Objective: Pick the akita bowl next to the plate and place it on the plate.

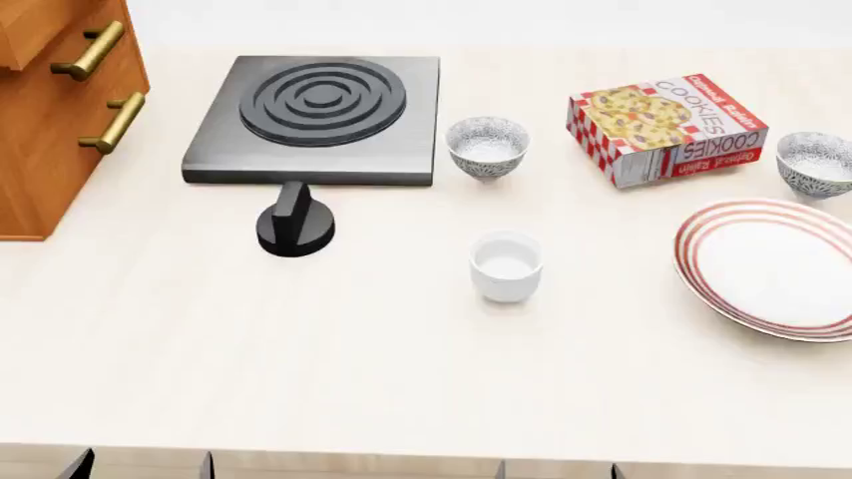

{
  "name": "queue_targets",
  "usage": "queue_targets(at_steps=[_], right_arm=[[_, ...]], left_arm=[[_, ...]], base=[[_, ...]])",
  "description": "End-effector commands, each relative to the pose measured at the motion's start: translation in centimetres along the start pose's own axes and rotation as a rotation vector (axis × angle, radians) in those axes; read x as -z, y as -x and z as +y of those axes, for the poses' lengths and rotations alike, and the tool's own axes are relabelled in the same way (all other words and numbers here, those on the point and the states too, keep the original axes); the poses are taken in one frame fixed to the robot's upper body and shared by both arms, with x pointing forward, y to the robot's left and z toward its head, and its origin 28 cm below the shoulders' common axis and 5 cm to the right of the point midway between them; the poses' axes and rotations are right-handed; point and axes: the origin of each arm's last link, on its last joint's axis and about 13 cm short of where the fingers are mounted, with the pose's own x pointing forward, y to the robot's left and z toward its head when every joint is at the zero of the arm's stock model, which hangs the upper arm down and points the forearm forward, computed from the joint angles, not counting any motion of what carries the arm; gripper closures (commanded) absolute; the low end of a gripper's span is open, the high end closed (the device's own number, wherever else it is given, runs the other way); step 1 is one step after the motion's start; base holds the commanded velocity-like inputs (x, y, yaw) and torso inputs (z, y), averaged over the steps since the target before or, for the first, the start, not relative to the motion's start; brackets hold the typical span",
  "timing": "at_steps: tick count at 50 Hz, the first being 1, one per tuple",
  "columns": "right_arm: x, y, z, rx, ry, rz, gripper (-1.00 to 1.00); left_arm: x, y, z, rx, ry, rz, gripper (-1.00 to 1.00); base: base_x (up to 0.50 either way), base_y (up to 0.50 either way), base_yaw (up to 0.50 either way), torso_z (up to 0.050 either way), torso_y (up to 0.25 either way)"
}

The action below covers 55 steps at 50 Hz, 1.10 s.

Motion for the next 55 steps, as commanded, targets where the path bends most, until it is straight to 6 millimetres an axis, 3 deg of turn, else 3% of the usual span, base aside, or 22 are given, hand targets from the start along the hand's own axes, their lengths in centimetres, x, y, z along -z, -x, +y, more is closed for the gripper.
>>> queue_targets(at_steps=[1,27,32,41,55], right_arm=[[0.0,0.0,0.0,0.003,0.008,-0.001,-1.0],[0.1,0.0,0.1,-0.003,0.028,0.009,-1.0],[-0.1,0.1,0.1,-0.013,0.015,0.011,-1.0],[-3.6,0.5,0.0,-0.02,0.0,-0.063,-1.0],[-9.4,0.2,-0.2,-0.023,-0.005,-0.179,-1.0]], left_arm=[[0.0,0.1,0.0,0.001,-0.001,-0.003,-1.0],[-0.3,0.2,0.0,0.01,-0.013,-0.006,-1.0],[-1.3,0.4,0.1,0.02,0.006,-0.009,-1.0],[-5.1,-0.8,2.5,-0.034,0.042,-0.074,-1.0],[-7.9,-3.2,7.7,-0.243,0.103,-0.145,-1.0]], base=[[0.0,0.0,0.0,0.0,0.0],[0.0,0.0,0.0,0.0,0.0],[0.0,0.0,0.0,0.0,0.0],[0.0,0.0,0.0,0.0,0.0],[0.0,0.0,0.0,0.0,0.0]])
